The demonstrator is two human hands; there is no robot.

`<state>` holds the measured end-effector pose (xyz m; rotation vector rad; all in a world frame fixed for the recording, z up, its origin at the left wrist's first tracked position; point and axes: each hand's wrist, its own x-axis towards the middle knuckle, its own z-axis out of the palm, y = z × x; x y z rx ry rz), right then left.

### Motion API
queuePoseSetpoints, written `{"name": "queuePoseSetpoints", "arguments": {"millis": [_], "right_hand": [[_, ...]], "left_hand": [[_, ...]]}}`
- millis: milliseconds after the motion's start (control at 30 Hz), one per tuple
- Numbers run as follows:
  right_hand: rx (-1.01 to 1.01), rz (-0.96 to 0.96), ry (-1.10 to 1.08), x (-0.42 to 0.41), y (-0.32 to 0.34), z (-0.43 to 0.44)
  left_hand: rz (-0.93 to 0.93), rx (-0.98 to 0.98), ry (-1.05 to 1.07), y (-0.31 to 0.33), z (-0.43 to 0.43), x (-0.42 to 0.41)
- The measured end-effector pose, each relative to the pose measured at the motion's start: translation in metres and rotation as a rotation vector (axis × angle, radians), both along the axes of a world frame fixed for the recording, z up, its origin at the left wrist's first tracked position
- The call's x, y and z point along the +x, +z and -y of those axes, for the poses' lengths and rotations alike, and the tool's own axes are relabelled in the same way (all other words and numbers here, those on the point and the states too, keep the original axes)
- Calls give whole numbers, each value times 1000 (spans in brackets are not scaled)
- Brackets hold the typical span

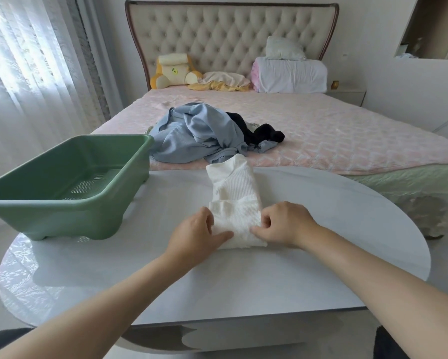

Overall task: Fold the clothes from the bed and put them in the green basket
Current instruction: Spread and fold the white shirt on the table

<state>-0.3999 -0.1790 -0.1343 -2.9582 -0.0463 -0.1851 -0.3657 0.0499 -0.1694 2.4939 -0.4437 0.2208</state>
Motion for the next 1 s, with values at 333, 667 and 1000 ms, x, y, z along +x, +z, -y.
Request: {"name": "queuePoseSetpoints", "arguments": {"millis": [333,667,1000], "right_hand": [[146,-83,51,-6,-7,12],[-33,-142,-9,4,0,31],[102,152,49,15,6,4]], "left_hand": [[-154,-154,16,1,-5,-11],[-318,148,-89,25,-22,5],[99,153,-151,41,1,25]]}}
